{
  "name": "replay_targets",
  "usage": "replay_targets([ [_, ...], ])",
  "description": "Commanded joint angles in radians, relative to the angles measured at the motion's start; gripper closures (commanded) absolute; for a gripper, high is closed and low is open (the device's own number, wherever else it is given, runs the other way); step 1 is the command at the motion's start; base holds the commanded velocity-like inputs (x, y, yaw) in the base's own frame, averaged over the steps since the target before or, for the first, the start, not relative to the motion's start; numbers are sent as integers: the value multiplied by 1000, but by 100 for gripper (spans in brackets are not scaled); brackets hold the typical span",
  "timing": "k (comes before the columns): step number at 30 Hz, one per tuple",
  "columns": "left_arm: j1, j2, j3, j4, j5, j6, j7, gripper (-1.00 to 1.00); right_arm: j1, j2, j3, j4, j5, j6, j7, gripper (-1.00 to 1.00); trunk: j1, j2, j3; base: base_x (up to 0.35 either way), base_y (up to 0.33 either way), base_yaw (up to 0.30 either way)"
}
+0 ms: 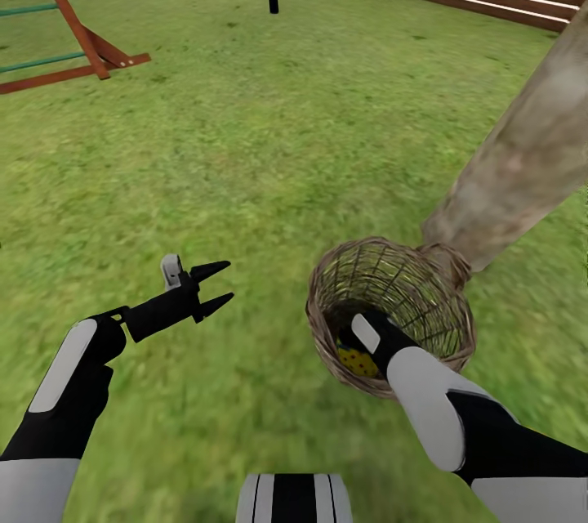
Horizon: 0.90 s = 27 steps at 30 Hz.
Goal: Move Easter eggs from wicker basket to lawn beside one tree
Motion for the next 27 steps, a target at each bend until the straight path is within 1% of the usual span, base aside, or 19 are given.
replay_targets([
  [1,0,0,1,-1,10,3,10,-100,1,1,-9,37,-25,0,-7,100,0,0,3,0,0,0],
  [15,0,0,1,-1,10,3,10,-100,1,2,-9,37,-25,-3,-7,100,-7,3,57,0,0,0],
  [27,0,0,1,-1,10,3,10,-100,1,-4,-10,36,-22,-4,-12,100,-12,6,104,0,0,0],
])
